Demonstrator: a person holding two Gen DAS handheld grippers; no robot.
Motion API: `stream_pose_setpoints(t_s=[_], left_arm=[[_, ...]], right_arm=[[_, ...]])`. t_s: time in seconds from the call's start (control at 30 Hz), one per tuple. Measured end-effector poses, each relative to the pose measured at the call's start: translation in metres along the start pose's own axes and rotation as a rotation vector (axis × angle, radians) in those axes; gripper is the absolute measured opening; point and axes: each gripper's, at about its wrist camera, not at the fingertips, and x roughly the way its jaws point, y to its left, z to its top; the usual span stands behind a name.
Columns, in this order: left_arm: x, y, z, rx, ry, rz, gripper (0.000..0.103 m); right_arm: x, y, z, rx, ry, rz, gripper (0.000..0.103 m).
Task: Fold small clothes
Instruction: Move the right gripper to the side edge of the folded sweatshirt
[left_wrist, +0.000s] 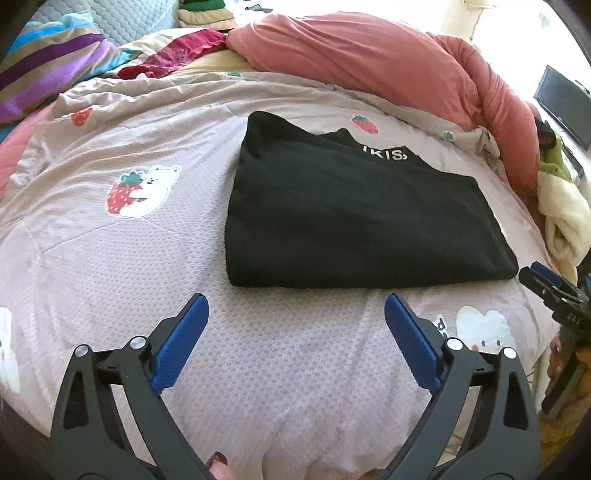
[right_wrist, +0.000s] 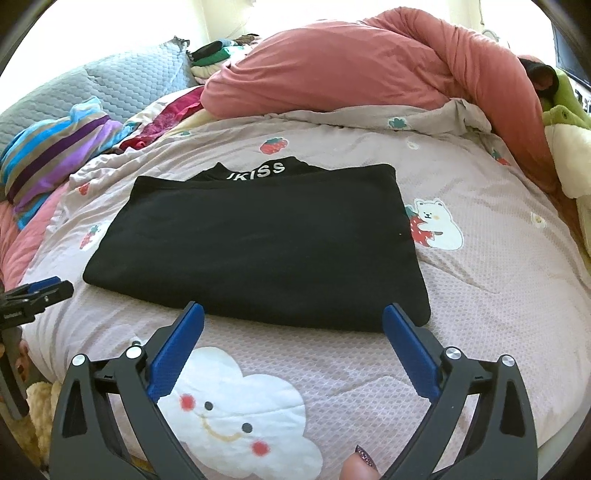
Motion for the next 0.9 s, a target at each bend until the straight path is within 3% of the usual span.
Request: stream_pose_setpoints(t_s=[0.5,0.9], left_arm=[[-0.028,0.016,-0.003,-0.045,-0.051,0.033,0.093],[-0.046,0.037,0.005,-0.099,-0.101,0.088,0.093]], right_arm=[[-0.022,0.027,0.007,-0.025,-0.061,0.046,0.097],[-0.022,0.071,0.02,-0.112,-0.089,0.129,0.098]])
